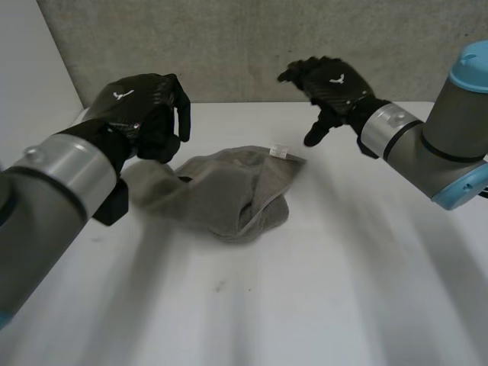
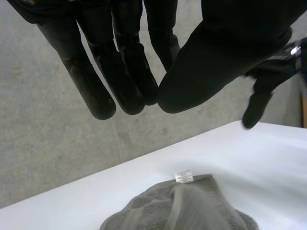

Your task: Fold the laundry

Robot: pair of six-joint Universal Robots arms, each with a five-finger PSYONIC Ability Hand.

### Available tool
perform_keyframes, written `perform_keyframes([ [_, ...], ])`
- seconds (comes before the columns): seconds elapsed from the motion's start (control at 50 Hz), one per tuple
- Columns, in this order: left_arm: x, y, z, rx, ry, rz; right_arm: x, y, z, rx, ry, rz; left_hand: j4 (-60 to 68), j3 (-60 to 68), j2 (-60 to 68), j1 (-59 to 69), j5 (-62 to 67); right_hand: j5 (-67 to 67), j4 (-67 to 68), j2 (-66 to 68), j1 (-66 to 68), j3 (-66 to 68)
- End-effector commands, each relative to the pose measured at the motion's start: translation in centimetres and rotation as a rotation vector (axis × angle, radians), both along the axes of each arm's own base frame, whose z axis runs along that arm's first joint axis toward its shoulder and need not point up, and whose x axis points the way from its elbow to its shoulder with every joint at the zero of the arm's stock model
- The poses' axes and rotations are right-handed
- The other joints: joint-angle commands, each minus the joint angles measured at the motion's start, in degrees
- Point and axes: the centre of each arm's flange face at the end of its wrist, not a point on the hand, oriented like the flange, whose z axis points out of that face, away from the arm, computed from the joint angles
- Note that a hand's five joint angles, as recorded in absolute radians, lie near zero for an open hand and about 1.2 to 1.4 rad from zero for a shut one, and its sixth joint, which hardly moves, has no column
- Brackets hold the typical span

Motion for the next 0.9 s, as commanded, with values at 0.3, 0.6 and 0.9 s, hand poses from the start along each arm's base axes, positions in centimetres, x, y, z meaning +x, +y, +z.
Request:
perform_keyframes([
  [0.3,1.5,0.1,-11.1,0.18,-0.236,0.041,0.6,3.0,-4.2,0.194,0.092,0.032,-55.59,-55.54,-55.6,-53.81,-55.13,-3.29,-3.29,-3.05,-2.06,-2.24],
  [0.6,0.6,-5.3,-15.8,0.217,-0.126,0.233,-3.0,5.3,-8.0,0.291,0.214,-0.035,-38.79,-38.73,-38.8,-37.01,-38.33,-3.29,-3.29,-3.05,-2.06,-2.24],
  [0.9,1.8,-2.7,-16.6,0.523,-0.092,0.262,-3.4,4.7,-8.4,0.281,0.21,-0.052,-33.72,-33.67,-33.74,-31.94,-33.26,-3.29,-3.29,-3.05,-2.06,-2.24],
])
